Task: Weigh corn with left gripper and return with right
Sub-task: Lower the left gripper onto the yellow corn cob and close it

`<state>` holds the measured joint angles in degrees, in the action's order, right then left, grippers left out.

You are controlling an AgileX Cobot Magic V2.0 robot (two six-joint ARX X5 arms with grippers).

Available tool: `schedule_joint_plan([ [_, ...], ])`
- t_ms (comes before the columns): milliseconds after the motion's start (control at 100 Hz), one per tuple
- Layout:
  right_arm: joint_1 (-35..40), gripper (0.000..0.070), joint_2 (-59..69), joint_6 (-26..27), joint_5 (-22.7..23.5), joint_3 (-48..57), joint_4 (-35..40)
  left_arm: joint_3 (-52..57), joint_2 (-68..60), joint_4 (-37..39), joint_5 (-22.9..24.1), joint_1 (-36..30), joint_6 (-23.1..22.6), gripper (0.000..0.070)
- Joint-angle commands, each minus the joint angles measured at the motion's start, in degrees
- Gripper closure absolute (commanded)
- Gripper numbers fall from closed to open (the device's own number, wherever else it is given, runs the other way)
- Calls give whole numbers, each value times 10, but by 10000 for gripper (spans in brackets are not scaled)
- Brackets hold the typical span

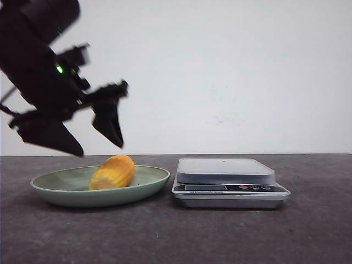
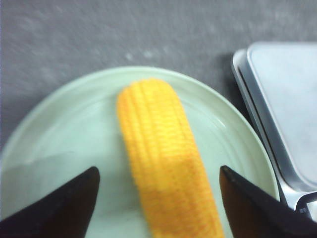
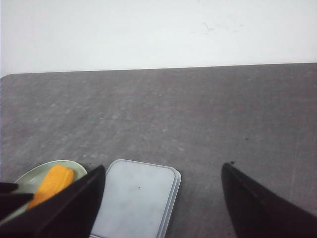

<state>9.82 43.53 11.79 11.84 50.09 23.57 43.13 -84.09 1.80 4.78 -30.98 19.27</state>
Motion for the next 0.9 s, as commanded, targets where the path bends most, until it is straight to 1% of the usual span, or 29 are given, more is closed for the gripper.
schedule_joint_plan([
  [0,2,234,2,-6,-1,9,-2,16,-15,12,14,-14,5,222],
  [240,2,234,2,-7,-2,9,7,16,-46,26,34,-36,6,223],
  [410,2,234,2,-6,-2,9,8,16,-70,25,34,-41,11,226],
  [470,2,234,2,-6,-2,9,8,16,-74,25,34,-44,13,242],
  [490,2,234,2,-6,-2,9,9,16,-74,25,34,-45,14,259],
  [560,2,234,2,-6,-2,9,10,16,-74,27,34,-47,14,369],
  [670,2,234,2,-6,-2,9,10,16,-74,30,31,-47,14,601],
  [740,2,234,2,-6,-3,9,10,16,-74,27,27,-47,14,692],
  [890,2,234,2,-5,-3,9,9,18,-71,18,27,-49,14,696],
])
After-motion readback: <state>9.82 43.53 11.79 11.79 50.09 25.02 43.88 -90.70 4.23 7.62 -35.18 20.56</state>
